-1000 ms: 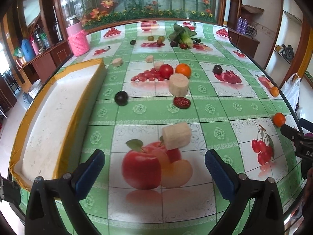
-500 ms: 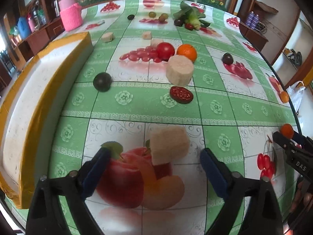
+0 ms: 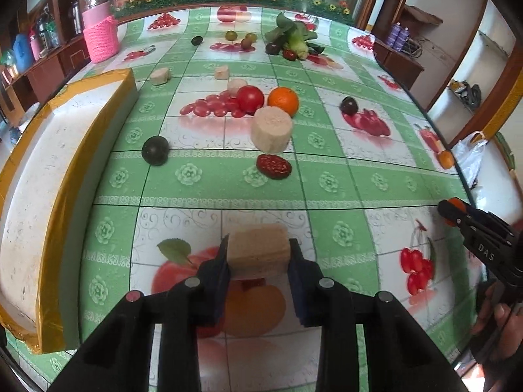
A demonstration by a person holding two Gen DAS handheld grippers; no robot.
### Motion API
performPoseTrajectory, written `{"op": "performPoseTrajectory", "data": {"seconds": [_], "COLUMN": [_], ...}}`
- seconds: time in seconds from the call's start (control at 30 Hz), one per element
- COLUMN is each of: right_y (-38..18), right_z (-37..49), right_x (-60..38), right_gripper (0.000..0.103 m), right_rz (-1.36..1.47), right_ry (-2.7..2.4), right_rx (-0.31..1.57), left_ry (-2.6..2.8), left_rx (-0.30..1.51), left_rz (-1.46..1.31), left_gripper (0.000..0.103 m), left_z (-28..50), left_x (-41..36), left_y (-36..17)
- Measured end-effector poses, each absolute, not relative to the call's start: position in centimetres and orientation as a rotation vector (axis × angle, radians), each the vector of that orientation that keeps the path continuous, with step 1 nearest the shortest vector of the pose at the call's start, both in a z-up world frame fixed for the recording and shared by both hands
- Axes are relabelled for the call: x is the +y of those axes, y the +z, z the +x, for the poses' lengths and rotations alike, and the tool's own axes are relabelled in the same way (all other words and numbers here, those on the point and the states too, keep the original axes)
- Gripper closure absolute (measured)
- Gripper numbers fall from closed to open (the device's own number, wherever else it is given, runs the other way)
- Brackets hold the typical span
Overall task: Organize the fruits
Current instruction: 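Carry the cube and tangerine into the white tray and open both grippers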
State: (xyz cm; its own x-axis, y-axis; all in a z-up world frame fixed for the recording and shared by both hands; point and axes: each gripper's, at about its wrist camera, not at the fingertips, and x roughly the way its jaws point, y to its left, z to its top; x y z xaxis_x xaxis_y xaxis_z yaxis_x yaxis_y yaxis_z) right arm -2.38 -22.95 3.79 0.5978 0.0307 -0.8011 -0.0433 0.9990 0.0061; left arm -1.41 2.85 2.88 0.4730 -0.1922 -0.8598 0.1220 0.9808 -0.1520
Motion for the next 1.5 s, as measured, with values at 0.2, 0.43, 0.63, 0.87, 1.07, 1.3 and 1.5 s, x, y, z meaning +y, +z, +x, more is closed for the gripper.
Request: {"op": "performPoseTrajectory", "data": {"seconds": [0.2, 0.43, 0.63, 0.87, 1.07, 1.3, 1.5], "right_y": [6.3, 7.7, 9.0, 9.9, 7.5, 3.7, 2.4], "right_z": [-3.0, -1.4, 0.8, 3.7, 6.2, 8.6, 9.1], "right_x": [-20.2, -13.1, -5.0, 6.0, 14.4, 18.8, 18.7], "right_gripper": [0.069, 0.069, 0.069, 0.069, 0.069, 0.069, 0.069], "right_rz": [-0.041, -0.054, -0.059, -0.149, -0.261, -0.370, -0.369], "right_ry": [0.075, 0.222, 0.396, 0.581, 0.663, 0.654, 0.633], "right_rx": [0.880, 0.869, 0.876, 0.880, 0.911, 0.970, 1.017], "left_ry": [-0.237, -0.196, -0.084, 0.101, 0.191, 0.206, 0.216], "left_rx": [1.013, 0.947, 0.891, 0.903, 0.942, 0.983, 1.013], "left_rz": [-0.113, -0.168, -0.212, -0.218, -0.201, -0.177, -0.151], "left_gripper": [0.068, 0.068, 0.068, 0.068, 0.068, 0.068, 0.067], "left_z": [-2.4, -3.3, -3.9, -3.6, -2.7, -2.3, -2.2], "left_x": [4.6, 9.3, 15.6, 23.0, 26.7, 28.1, 28.1], "left_y": [5.3, 7.6, 8.8, 6.9, 4.7, 2.9, 1.9]}}
